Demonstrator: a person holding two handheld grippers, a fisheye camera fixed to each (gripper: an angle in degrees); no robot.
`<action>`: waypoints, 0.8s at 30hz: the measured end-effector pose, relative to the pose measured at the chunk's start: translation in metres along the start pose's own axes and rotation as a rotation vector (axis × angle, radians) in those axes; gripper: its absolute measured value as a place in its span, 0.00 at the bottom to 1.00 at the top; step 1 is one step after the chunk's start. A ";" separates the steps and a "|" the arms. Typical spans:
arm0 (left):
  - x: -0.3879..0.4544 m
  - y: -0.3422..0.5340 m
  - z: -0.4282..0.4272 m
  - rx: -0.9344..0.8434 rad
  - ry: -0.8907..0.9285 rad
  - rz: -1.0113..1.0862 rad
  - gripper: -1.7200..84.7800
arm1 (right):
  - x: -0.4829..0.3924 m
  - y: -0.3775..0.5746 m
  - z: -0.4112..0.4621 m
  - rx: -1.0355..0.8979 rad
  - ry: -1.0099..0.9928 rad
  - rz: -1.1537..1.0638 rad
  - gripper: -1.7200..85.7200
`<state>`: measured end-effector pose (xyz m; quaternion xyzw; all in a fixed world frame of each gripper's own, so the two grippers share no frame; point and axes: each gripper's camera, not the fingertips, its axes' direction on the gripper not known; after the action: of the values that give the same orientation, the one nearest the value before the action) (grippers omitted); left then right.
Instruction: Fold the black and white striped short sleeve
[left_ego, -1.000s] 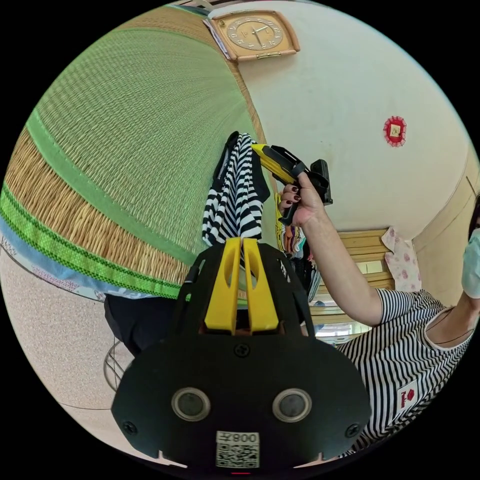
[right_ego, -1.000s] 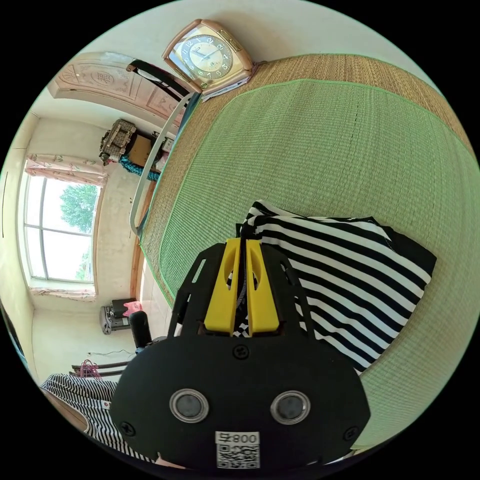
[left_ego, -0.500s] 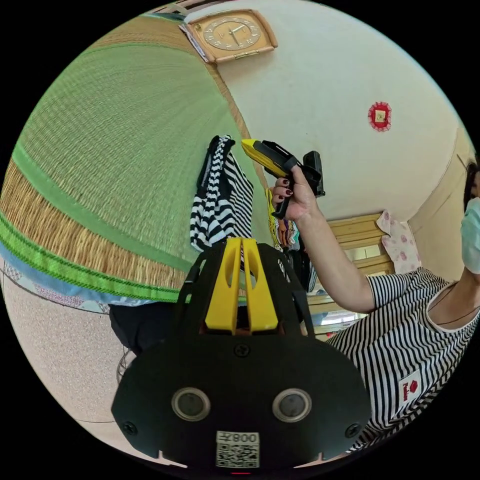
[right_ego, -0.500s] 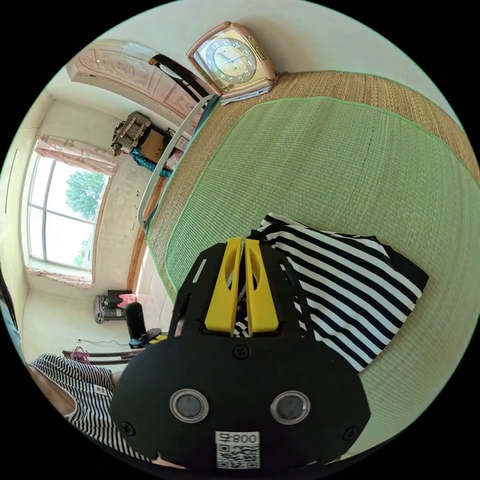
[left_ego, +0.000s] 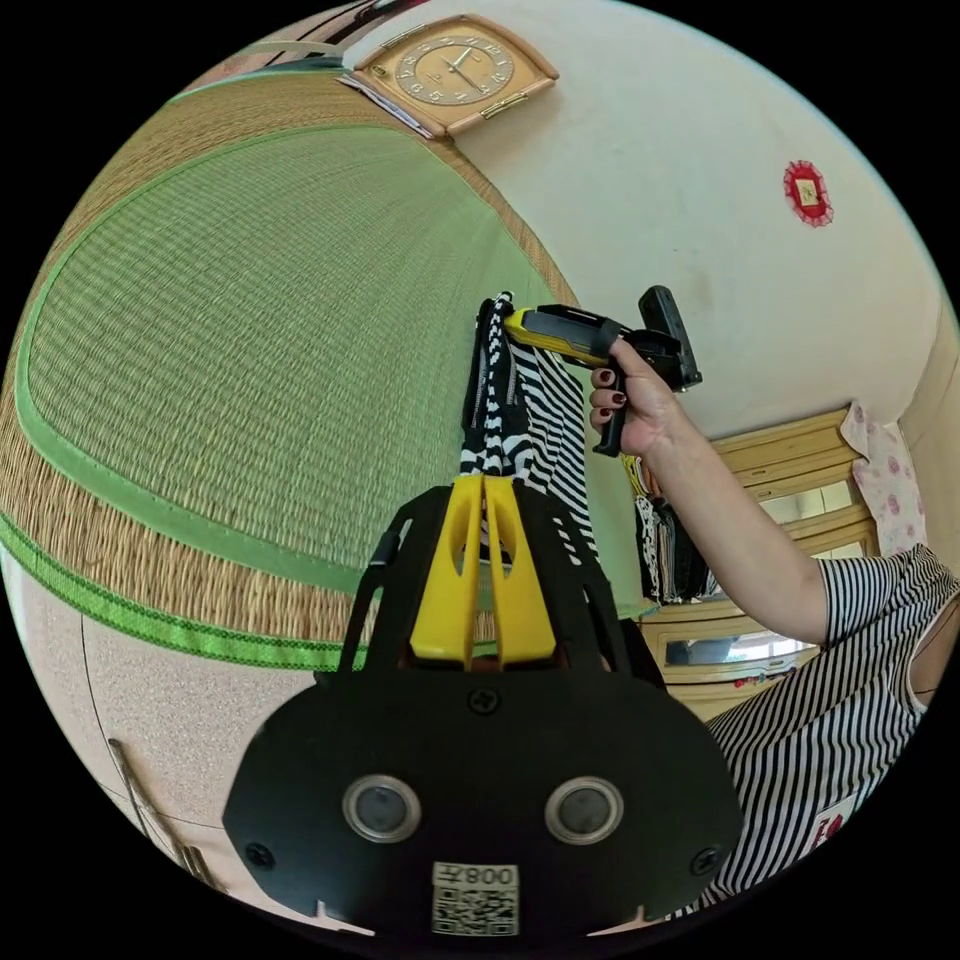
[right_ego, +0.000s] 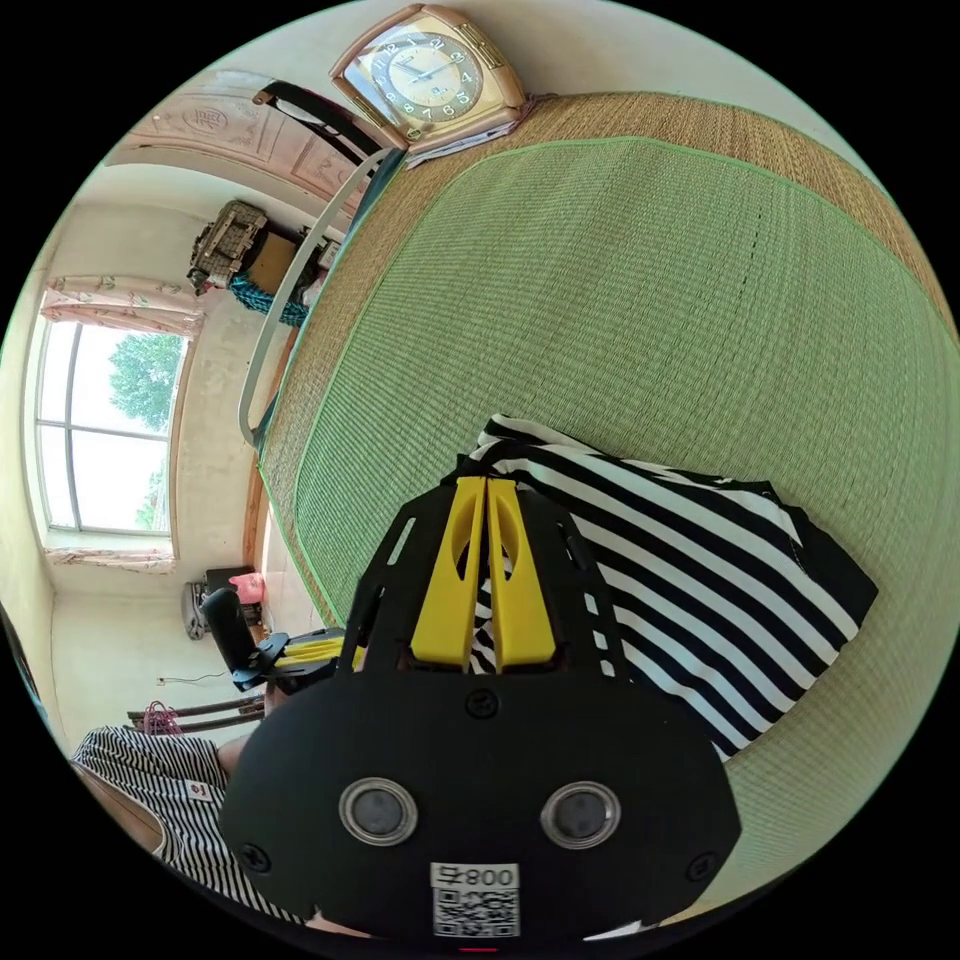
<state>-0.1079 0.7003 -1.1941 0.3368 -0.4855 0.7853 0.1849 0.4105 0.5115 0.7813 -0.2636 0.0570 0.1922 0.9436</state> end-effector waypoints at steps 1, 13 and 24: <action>-0.001 0.001 -0.003 0.010 0.010 -0.007 0.02 | 0.001 0.000 0.000 -0.001 -0.002 0.001 0.02; 0.022 -0.019 0.027 -0.056 -0.058 0.094 0.02 | 0.000 0.004 -0.022 0.073 -0.124 -0.045 0.02; 0.031 -0.021 0.022 -0.006 -0.001 0.101 0.02 | 0.024 0.014 0.002 0.010 -0.096 -0.024 0.02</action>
<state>-0.1086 0.6892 -1.1519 0.3116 -0.5045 0.7920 0.1456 0.4271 0.5315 0.7714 -0.2499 0.0095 0.1931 0.9488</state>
